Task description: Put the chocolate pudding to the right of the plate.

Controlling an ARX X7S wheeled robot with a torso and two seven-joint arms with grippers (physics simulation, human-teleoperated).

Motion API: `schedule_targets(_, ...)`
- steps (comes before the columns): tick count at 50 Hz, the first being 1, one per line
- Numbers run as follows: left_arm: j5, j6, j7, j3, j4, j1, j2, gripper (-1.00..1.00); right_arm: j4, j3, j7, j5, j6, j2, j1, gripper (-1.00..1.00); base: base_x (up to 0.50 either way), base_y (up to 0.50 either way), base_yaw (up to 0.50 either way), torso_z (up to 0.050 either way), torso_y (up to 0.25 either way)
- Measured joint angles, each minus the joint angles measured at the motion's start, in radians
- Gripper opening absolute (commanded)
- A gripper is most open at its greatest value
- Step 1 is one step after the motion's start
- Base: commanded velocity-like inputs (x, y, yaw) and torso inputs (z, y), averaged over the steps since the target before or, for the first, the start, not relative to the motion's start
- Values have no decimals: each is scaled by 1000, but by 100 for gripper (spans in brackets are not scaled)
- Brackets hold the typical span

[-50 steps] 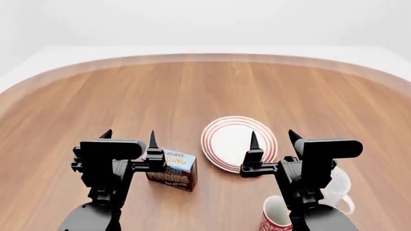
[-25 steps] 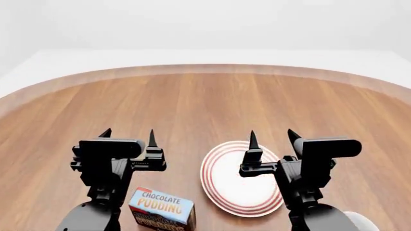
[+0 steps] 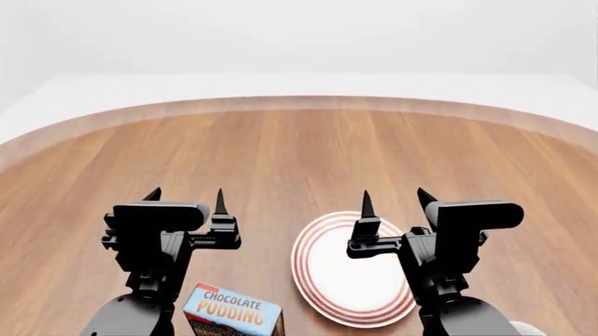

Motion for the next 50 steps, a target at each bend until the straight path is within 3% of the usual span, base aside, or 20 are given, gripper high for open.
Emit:
schedule_targets(15,-11,-1,-8,2,2,-2,-6,100,-7,-13,-7,5,-15,15,-4,100,94,0,0,0,0)
schedule_targets(27,-18,2,-13,4,-1,-4,-11,100,-45,-42,31,-4,89,38,35,100,0,0,0,0,0)
schedule_targets(34,-20,9,-14,5,-11,-4,-14,100,-97,-57,18,36,204,67,71,100,0,0,0,0,0)
schedule_targets(50,-30,11,-19,9,-23,-8,-20,100,-239,1,-63,284,667,143,218,100,0,0,0,0,0)
